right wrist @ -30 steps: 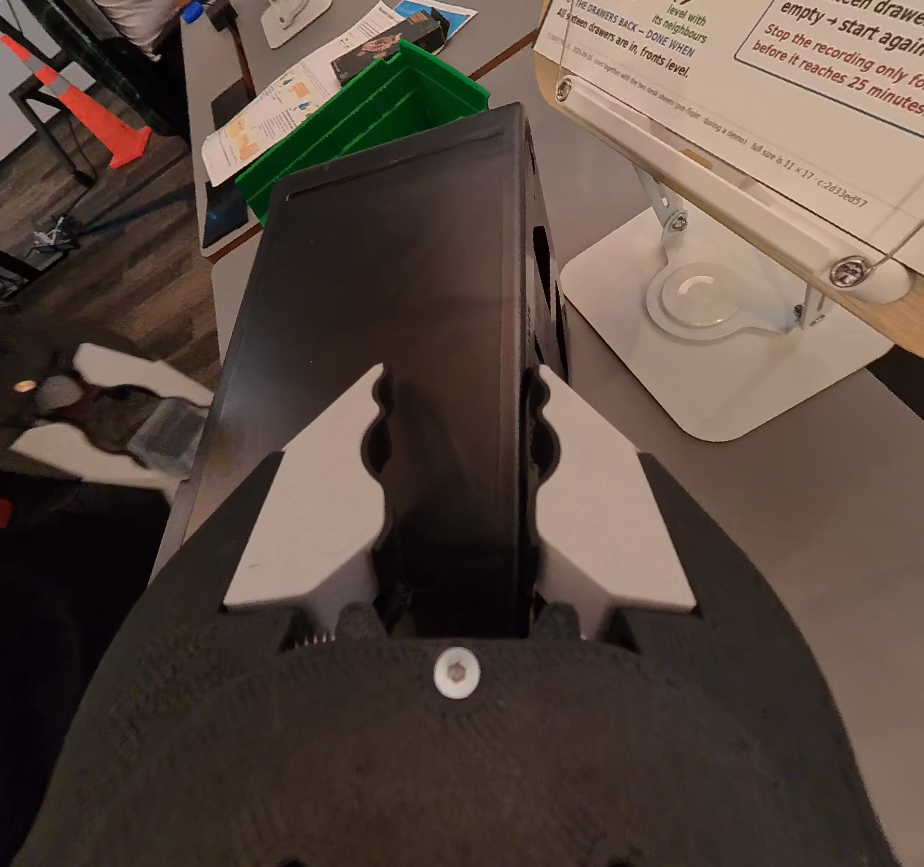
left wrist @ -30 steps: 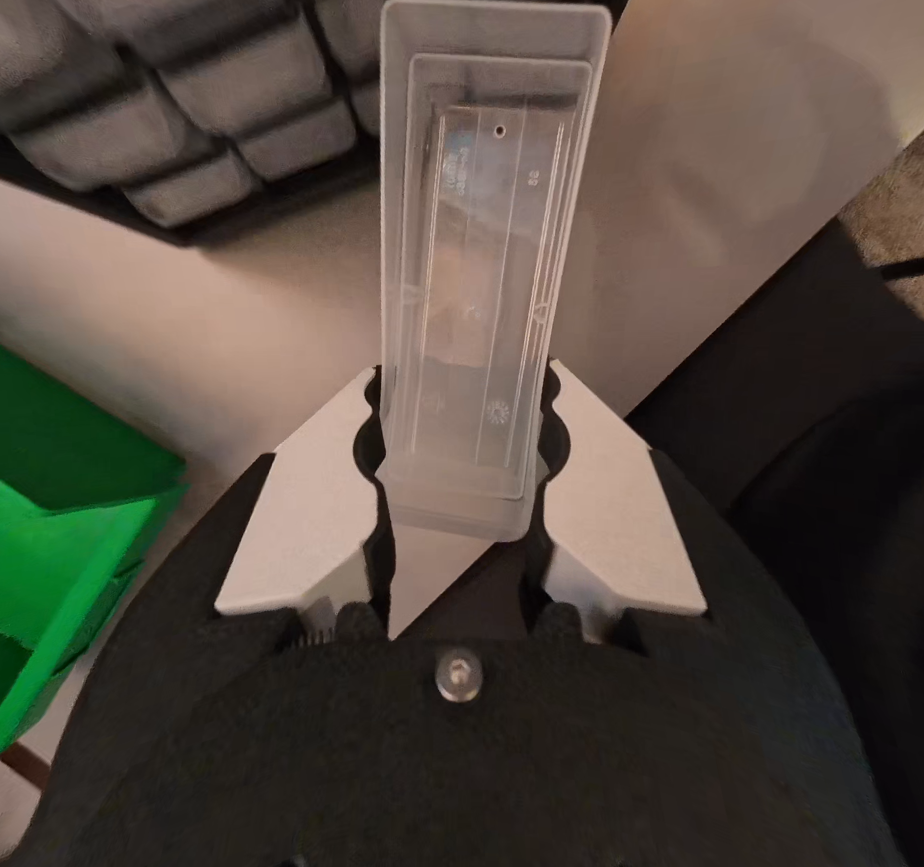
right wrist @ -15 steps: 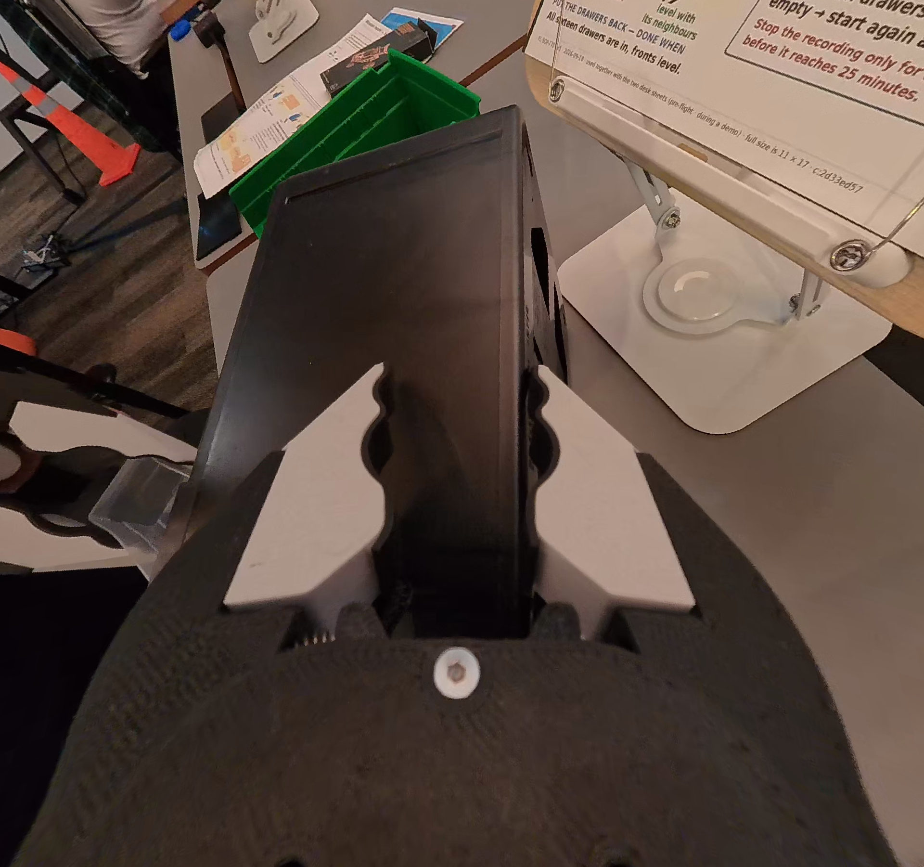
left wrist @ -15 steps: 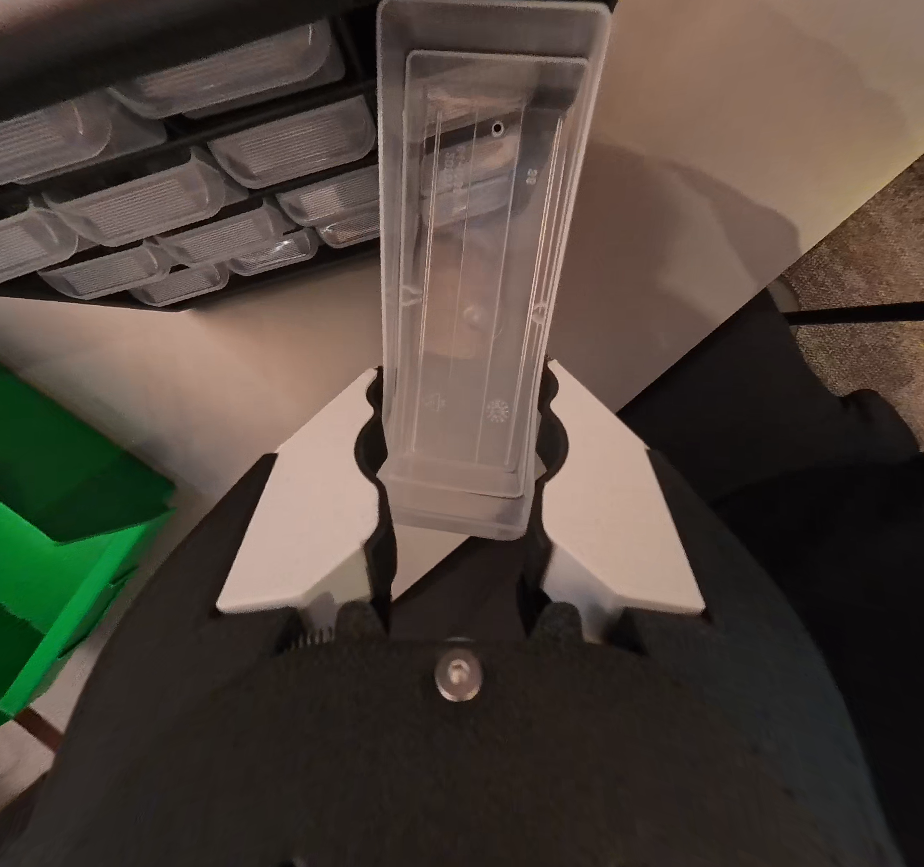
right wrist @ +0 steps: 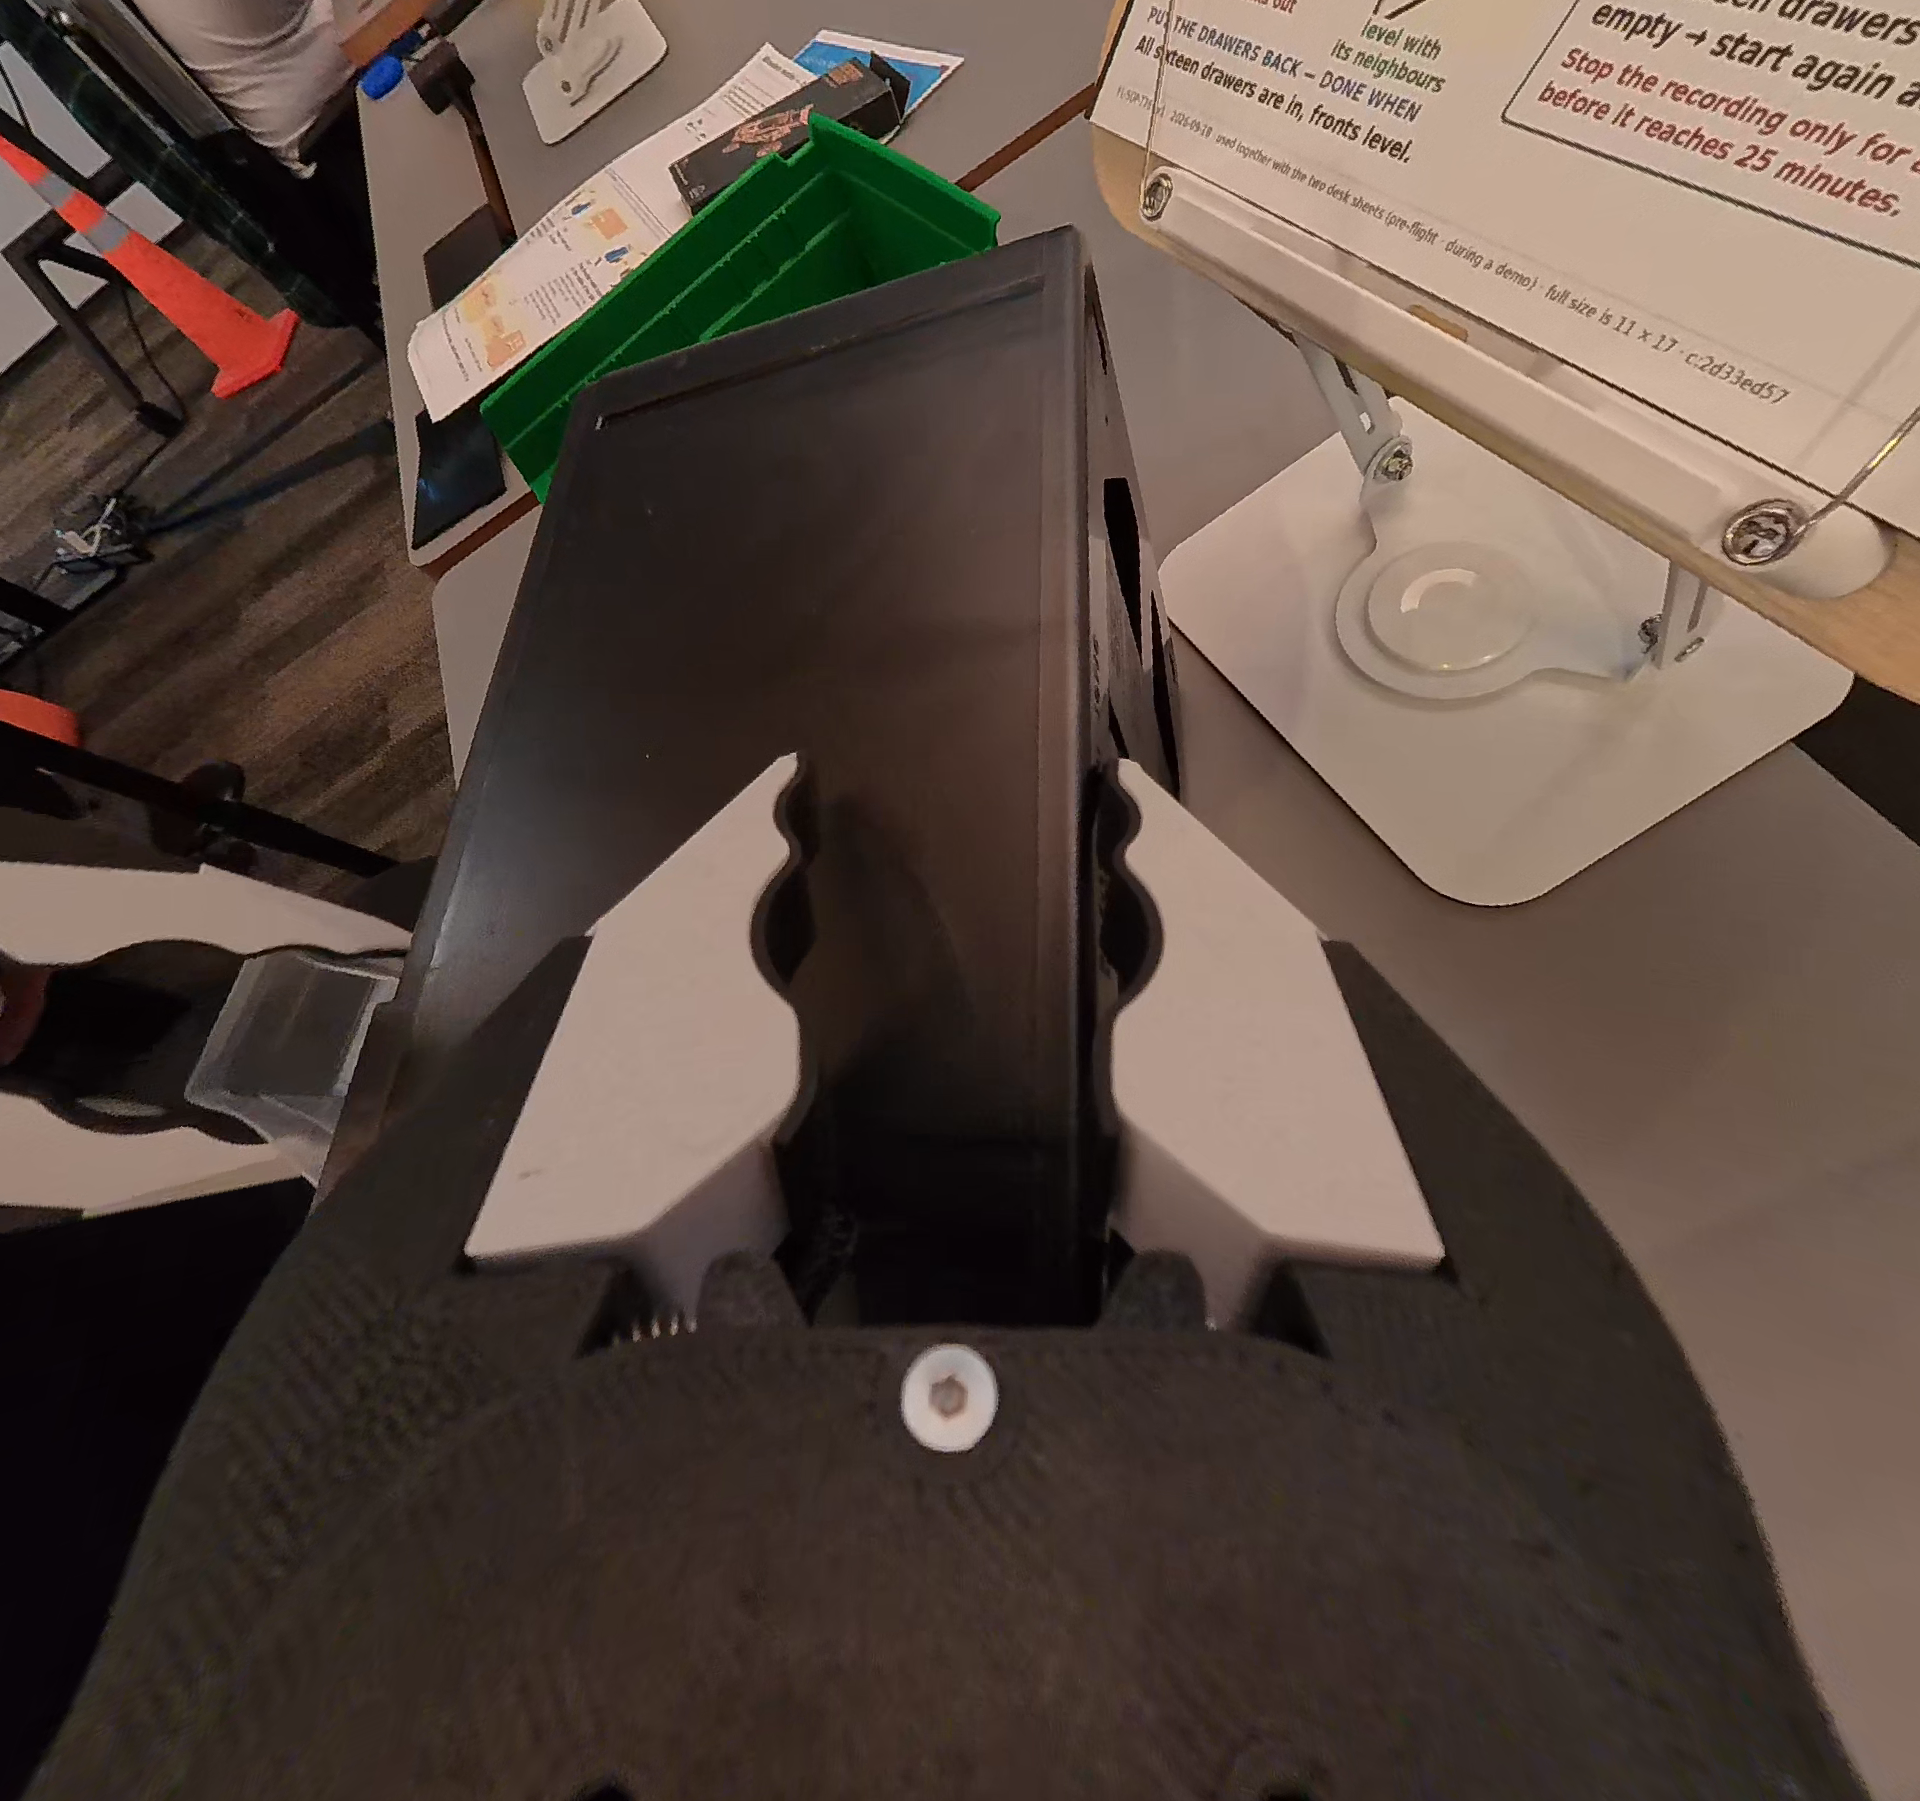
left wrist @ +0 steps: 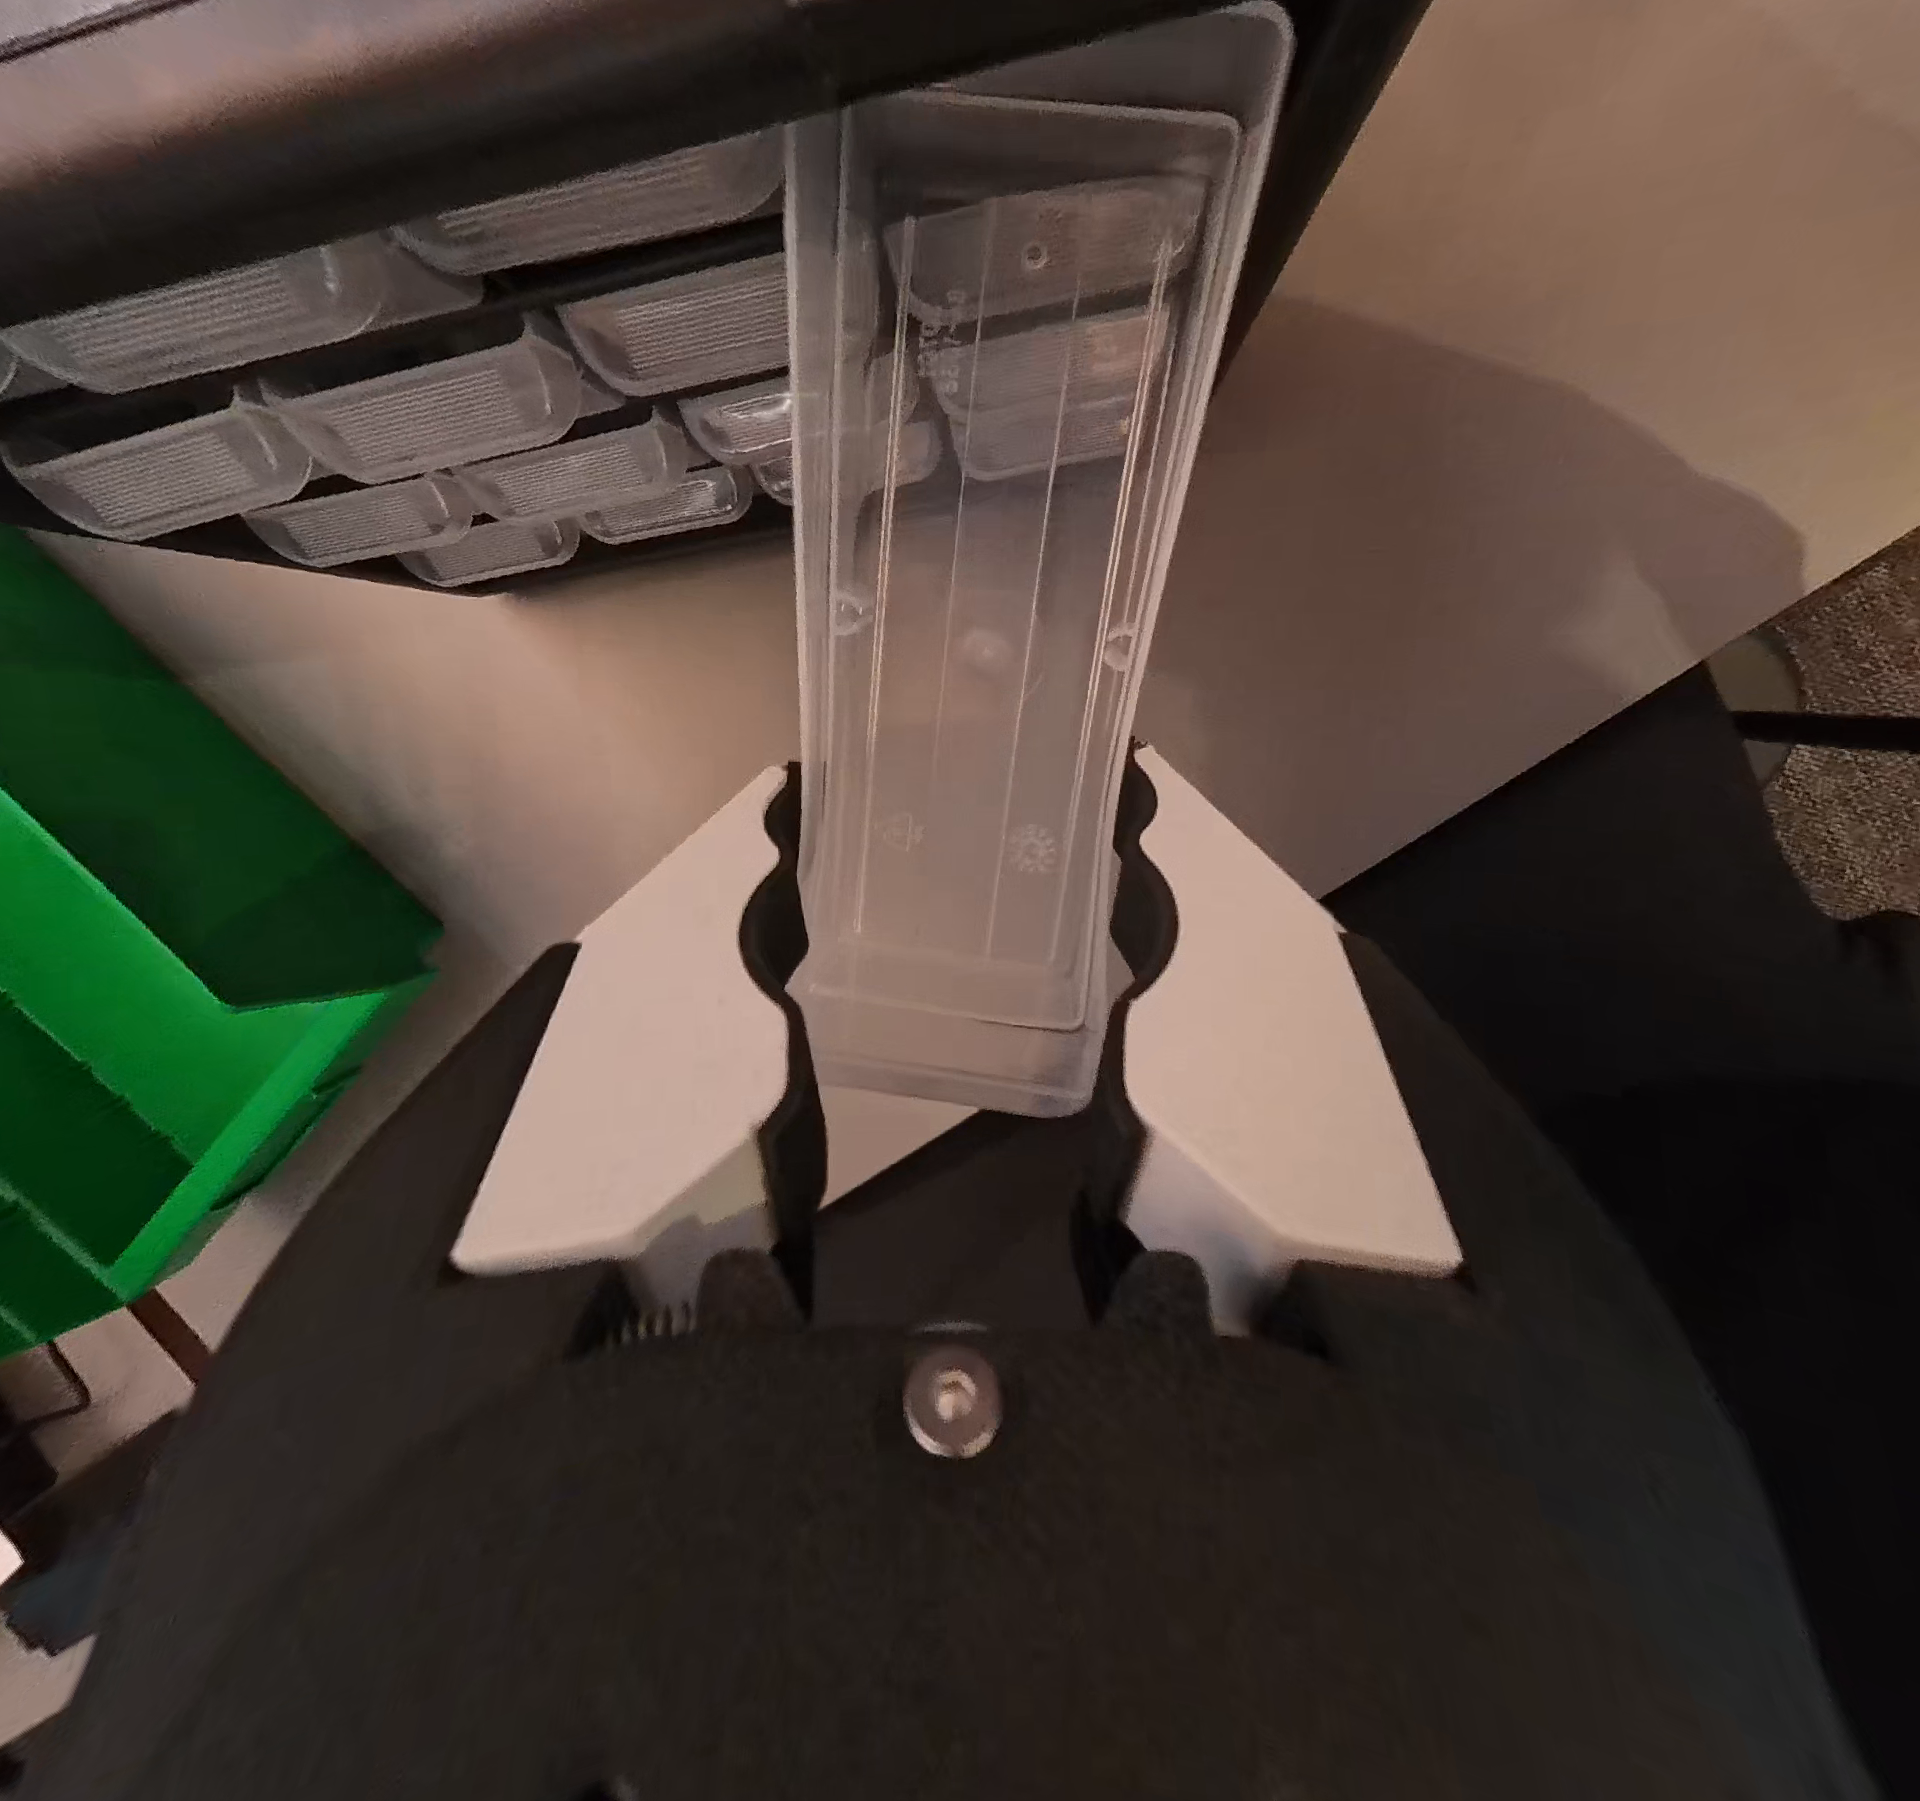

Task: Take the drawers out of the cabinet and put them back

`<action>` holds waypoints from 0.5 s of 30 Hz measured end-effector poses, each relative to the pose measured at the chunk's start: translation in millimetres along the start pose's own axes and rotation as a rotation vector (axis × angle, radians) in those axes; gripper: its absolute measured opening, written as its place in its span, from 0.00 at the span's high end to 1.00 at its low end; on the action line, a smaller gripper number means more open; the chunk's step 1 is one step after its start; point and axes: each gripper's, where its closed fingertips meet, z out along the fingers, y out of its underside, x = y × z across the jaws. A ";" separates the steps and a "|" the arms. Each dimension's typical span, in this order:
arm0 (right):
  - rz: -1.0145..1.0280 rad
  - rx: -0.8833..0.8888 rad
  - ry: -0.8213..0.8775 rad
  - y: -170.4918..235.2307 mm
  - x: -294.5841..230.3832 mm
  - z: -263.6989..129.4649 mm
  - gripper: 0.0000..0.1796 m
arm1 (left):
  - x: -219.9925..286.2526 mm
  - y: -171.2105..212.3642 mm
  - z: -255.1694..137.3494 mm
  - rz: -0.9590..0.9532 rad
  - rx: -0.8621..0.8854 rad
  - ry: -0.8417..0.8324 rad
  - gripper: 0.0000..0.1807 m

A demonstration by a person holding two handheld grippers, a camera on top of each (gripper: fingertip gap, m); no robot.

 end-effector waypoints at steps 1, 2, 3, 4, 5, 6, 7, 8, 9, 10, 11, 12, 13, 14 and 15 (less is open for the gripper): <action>0.000 0.000 0.000 0.0 -0.1 -0.1 0.70 | 2.4 0.1 0.5 -0.002 -0.002 -0.014 0.69; 0.001 0.002 -0.001 0.0 -0.1 -0.1 0.70 | 7.3 0.2 2.3 -0.006 0.000 -0.008 0.69; 0.001 0.003 -0.002 0.0 -0.2 -0.1 0.70 | 9.7 1.1 5.0 -0.012 -0.002 -0.006 0.69; 0.002 0.005 -0.002 -0.1 -0.2 -0.2 0.70 | 9.9 1.2 6.4 -0.017 -0.007 -0.005 0.69; 0.002 0.006 -0.003 -0.1 -0.2 -0.3 0.71 | 9.5 0.7 5.8 -0.020 -0.017 -0.006 0.69; 0.002 0.007 -0.004 -0.2 -0.1 -0.3 0.70 | 8.2 0.3 4.2 -0.014 -0.031 -0.016 0.69; 0.002 0.008 -0.004 -0.3 -0.1 -0.3 0.70 | 7.0 0.0 2.8 -0.010 -0.043 -0.027 0.69; 0.001 0.007 -0.004 -0.3 -0.2 -0.3 0.70 | 7.0 0.4 1.9 -0.004 -0.058 -0.035 0.69; 0.000 0.007 -0.004 -0.3 -0.2 -0.3 0.70 | 7.5 0.5 0.8 0.004 -0.072 -0.043 0.69; 0.000 0.006 -0.004 -0.3 -0.1 -0.2 0.70 | 7.9 0.3 -1.4 0.008 -0.086 -0.047 0.70; -0.001 0.005 -0.003 -0.3 0.0 -0.2 0.70 | 7.6 0.5 -4.0 0.011 -0.104 -0.049 0.70; -0.001 0.004 -0.003 -0.3 0.0 -0.2 0.70 | 6.4 0.1 -6.4 0.011 -0.120 -0.052 0.70; -0.002 0.003 -0.002 -0.2 -0.1 -0.1 0.70 | 4.9 0.3 -7.7 0.011 -0.132 -0.054 0.70; -0.002 0.003 -0.002 -0.2 -0.1 -0.1 0.70 | 4.3 1.0 -7.4 0.003 -0.132 -0.045 0.70; -0.001 0.004 -0.001 -0.3 -0.1 -0.1 0.70 | 3.0 1.4 -6.1 -0.012 -0.123 -0.034 0.69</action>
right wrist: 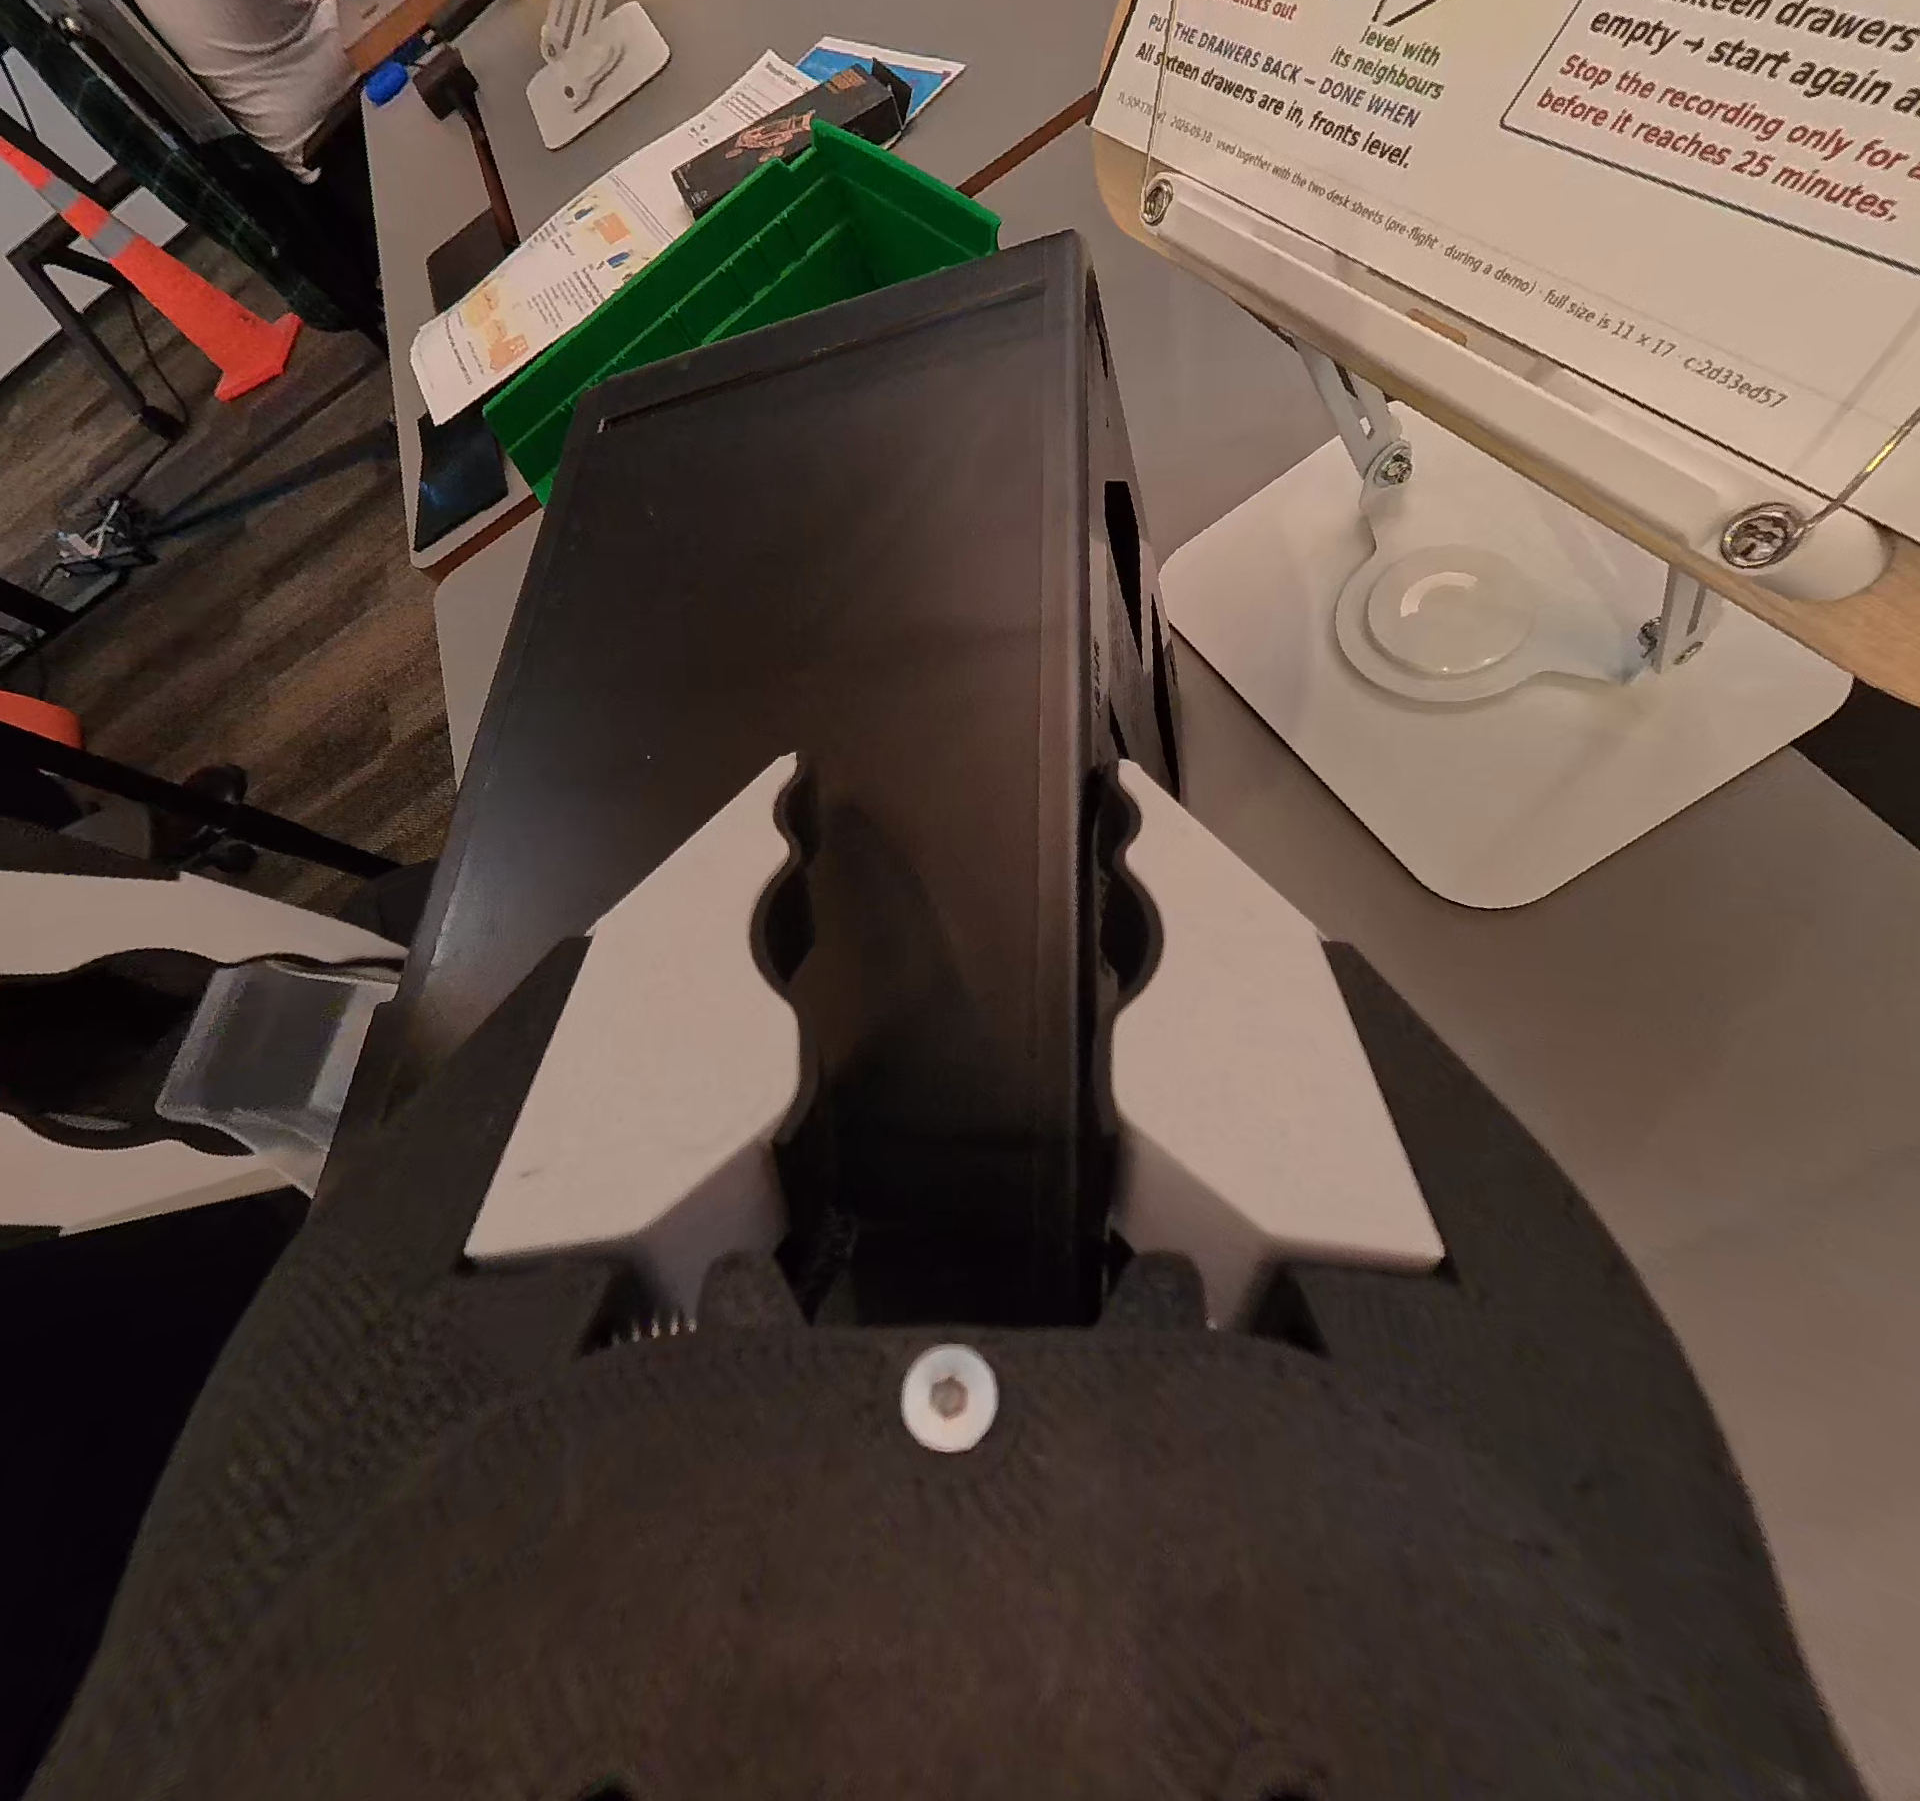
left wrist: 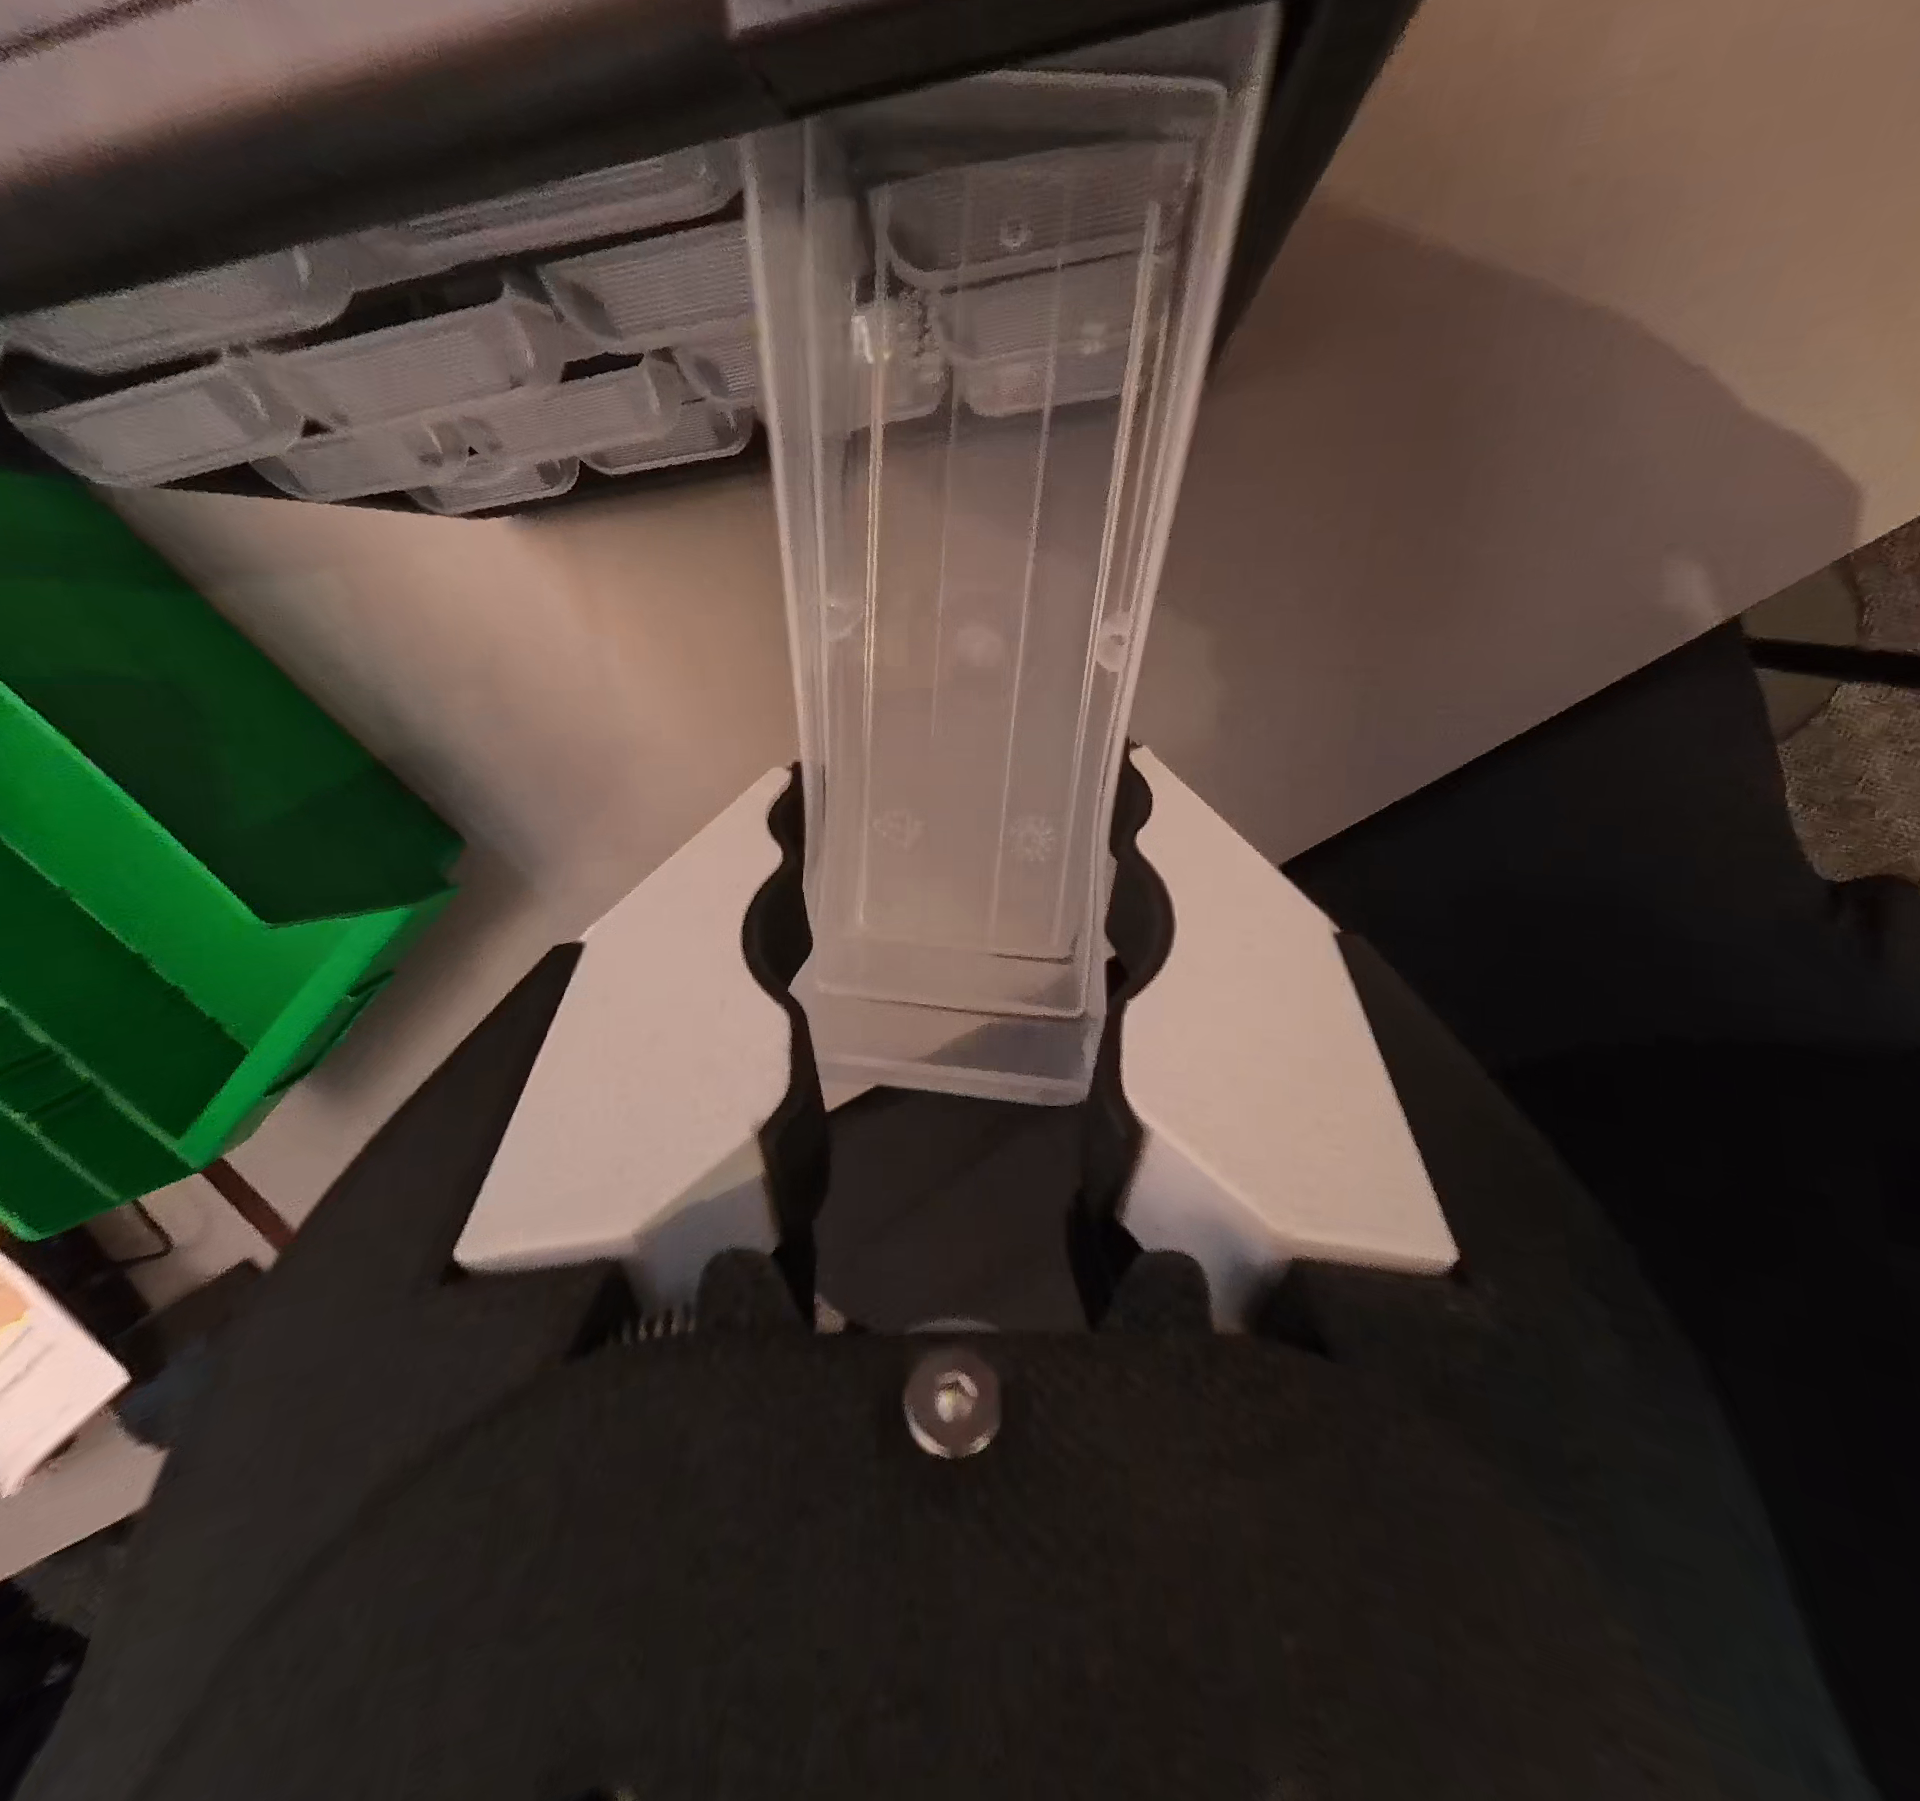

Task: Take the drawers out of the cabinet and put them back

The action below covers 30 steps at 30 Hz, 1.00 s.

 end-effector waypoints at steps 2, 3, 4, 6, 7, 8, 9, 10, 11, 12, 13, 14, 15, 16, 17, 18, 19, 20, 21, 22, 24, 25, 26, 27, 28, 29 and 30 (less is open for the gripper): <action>0.004 0.000 0.000 0.0 0.1 0.0 0.70 | 4.3 -1.1 5.5 -0.052 0.044 0.061 0.69; 0.004 -0.001 0.003 0.1 0.0 0.2 0.71 | 1.4 -0.3 9.1 -0.063 0.055 0.048 0.69; 0.003 -0.003 0.007 0.2 -0.3 0.2 0.71 | 1.2 0.5 10.9 -0.056 0.056 0.029 0.69; 0.004 -0.002 0.010 0.3 -0.2 0.0 0.71 | 7.6 -2.3 8.3 -0.074 0.063 0.048 0.69; 0.005 -0.001 0.010 0.3 -0.3 -0.1 0.71 | 7.2 -1.8 7.7 -0.075 0.055 0.045 0.69; 0.005 -0.003 0.013 0.5 -0.2 -0.1 0.71 | 7.3 -1.5 6.7 -0.078 0.046 0.044 0.69; 0.004 -0.005 0.018 0.7 -0.4 -0.2 0.71 | 8.9 -1.4 4.1 -0.072 0.036 0.035 0.69; 0.003 -0.007 0.023 0.8 -0.3 -0.3 0.71 | 11.5 -2.3 0.1 -0.062 0.033 0.025 0.70; 0.004 -0.008 0.026 0.8 -0.2 -0.3 0.71 | 16.0 -3.9 -2.9 -0.063 0.036 0.039 0.70; 0.005 -0.007 0.026 0.7 -0.2 -0.3 0.71 | 18.7 -5.2 -4.7 -0.077 0.045 0.057 0.70; 0.005 -0.005 0.025 0.6 -0.2 -0.4 0.71 | 17.8 -5.7 -5.3 -0.080 0.055 0.060 0.70; 0.006 -0.002 0.024 0.5 -0.3 -0.4 0.71 | 15.8 -4.7 -4.0 -0.091 0.059 0.076 0.70; 0.007 -0.001 0.022 0.6 -0.7 -0.4 0.71 | 10.8 -4.2 -2.0 -0.116 0.074 0.093 0.70; 0.005 0.000 0.023 0.9 -1.7 -0.1 0.71 | 7.6 -2.7 0.9 -0.146 0.088 0.126 0.70; 0.004 0.002 0.026 1.2 -2.8 0.2 0.71 | 8.8 -1.4 3.2 -0.169 0.098 0.163 0.70; 0.004 0.004 0.030 1.3 -3.4 0.1 0.71 | 9.7 -1.1 4.6 -0.174 0.109 0.165 0.70; 0.007 0.006 0.032 1.3 -3.5 0.0 0.71 | 10.9 -1.6 5.9 -0.168 0.121 0.150 0.70; 0.009 0.007 0.033 1.3 -3.4 -0.1 0.71 | 12.7 -2.2 7.6 -0.165 0.128 0.140 0.70; 0.010 0.005 0.035 1.4 -3.3 -0.1 0.71 | 13.5 -2.7 8.7 -0.162 0.129 0.133 0.70; 0.009 0.003 0.038 1.5 -3.2 0.0 0.71 | 13.4 -2.8 8.6 -0.158 0.122 0.130 0.70; 0.010 -0.001 0.045 1.6 -2.9 0.0 0.71 | 13.8 -2.7 4.8 -0.117 0.089 0.093 0.70; 0.011 0.001 0.045 1.5 -2.9 -0.1 0.71 | 17.3 -3.4 2.7 -0.099 0.075 0.085 0.71; 0.013 0.002 0.045 1.6 -3.0 -0.2 0.71 | 18.9 -3.7 1.7 -0.084 0.066 0.074 0.71; 0.013 0.003 0.045 1.5 -3.1 -0.2 0.71 | 18.8 -2.9 1.5 -0.072 0.055 0.063 0.71; 0.014 0.004 0.046 1.5 -3.1 -0.3 0.71 | 19.2 -2.8 -0.4 -0.064 0.044 0.057 0.71; 0.014 0.005 0.046 1.5 -3.0 -0.3 0.71 | 20.5 -2.8 -1.8 -0.060 0.032 0.065 0.71; 0.015 0.006 0.045 1.4 -3.0 -0.4 0.71 | 20.8 -2.5 -2.0 -0.055 0.023 0.075 0.71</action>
